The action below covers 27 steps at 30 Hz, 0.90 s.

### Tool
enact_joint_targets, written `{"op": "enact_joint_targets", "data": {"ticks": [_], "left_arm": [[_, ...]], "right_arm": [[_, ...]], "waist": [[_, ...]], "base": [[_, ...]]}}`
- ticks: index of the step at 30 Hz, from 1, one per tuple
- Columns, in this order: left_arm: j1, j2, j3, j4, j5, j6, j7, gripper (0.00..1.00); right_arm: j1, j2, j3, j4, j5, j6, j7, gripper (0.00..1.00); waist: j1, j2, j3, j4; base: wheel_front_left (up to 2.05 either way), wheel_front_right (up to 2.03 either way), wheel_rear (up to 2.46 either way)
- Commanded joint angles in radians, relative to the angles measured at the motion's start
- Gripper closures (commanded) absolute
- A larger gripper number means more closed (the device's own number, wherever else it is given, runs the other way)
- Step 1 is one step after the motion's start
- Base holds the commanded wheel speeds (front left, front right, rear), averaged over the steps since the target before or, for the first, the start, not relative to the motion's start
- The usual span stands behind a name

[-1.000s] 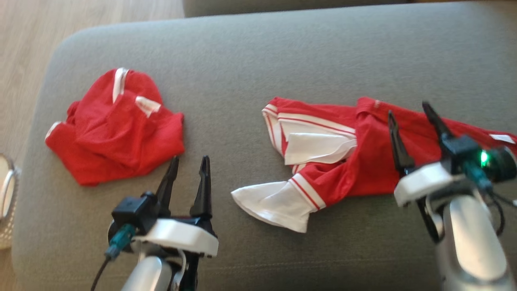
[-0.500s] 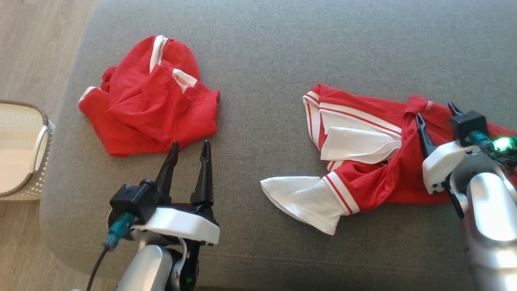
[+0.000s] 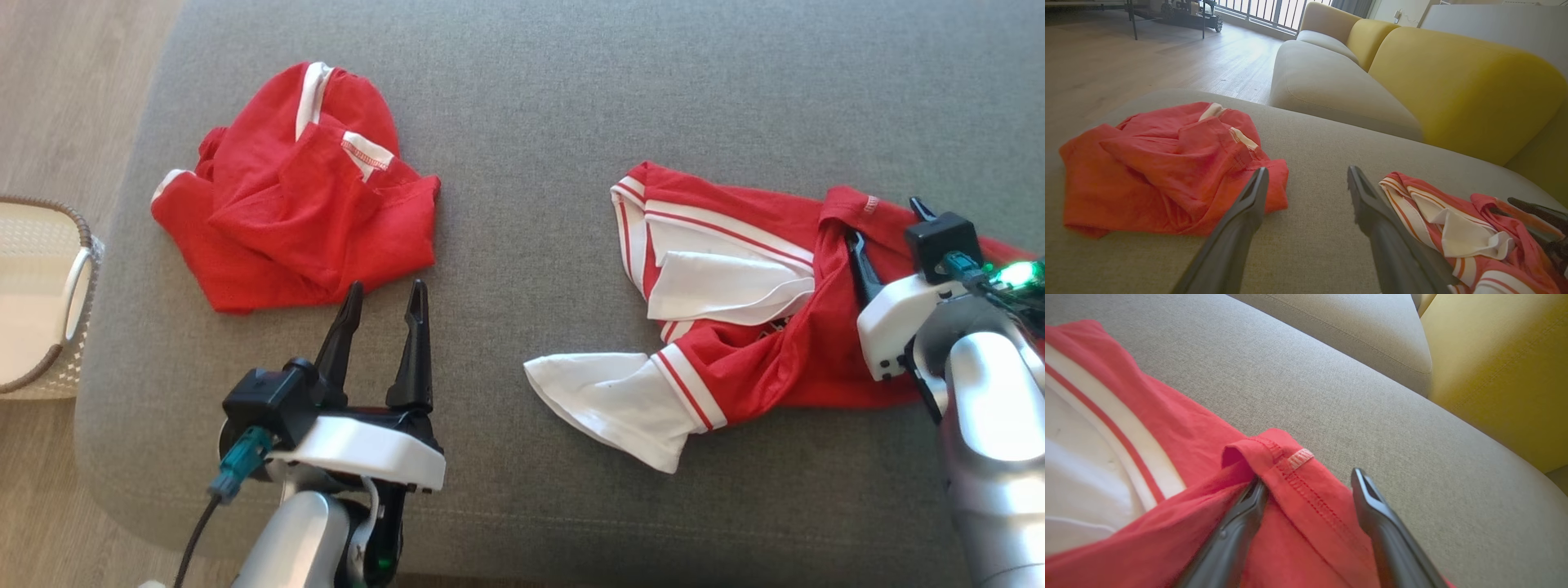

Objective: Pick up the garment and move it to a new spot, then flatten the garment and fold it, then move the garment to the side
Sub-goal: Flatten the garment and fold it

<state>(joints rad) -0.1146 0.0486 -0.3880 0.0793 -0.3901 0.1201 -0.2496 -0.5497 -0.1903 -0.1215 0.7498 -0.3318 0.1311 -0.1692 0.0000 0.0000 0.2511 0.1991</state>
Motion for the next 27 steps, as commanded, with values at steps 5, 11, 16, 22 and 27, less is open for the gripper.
{"op": "enact_joint_targets", "data": {"ticks": [5, 11, 16, 22, 27], "left_arm": [[-0.038, 0.002, 0.028, -0.033, 0.006, -0.002, -0.012, 0.0], [-0.045, 0.002, 0.026, -0.03, 0.006, -0.001, -0.012, 0.0], [-0.045, 0.002, 0.026, -0.019, 0.002, 0.002, -0.012, 0.0], [-0.028, 0.002, 0.038, -0.013, 0.002, 0.002, -0.012, 0.0], [-0.007, 0.002, 0.039, -0.01, 0.002, 0.0, -0.012, 0.0]], "right_arm": [[-0.05, -0.001, 0.005, -0.003, -0.035, 0.0, -0.029, 0.0], [-0.074, 0.008, -0.009, 0.007, -0.063, 0.0, -0.055, 1.0], [-0.071, 0.016, -0.011, -0.004, -0.077, 0.0, -0.076, 1.0], [-0.041, 0.017, -0.003, -0.025, -0.044, 0.0, -0.086, 1.0], [0.019, 0.013, -0.011, -0.064, 0.066, 0.0, -0.052, 1.0]], "waist": [[0.0, 0.0, 0.013, 0.001], [0.0, 0.0, 0.02, 0.0], [0.0, 0.0, 0.004, -0.007], [0.0, 0.0, -0.044, -0.038], [0.0, 0.0, -0.1, -0.08]], "base": [[0.0, 0.0, 0.0], [0.0, 0.0, 0.0], [0.0, 0.0, 0.0], [0.0, 0.0, 0.0], [0.0, 0.0, 0.0]]}}
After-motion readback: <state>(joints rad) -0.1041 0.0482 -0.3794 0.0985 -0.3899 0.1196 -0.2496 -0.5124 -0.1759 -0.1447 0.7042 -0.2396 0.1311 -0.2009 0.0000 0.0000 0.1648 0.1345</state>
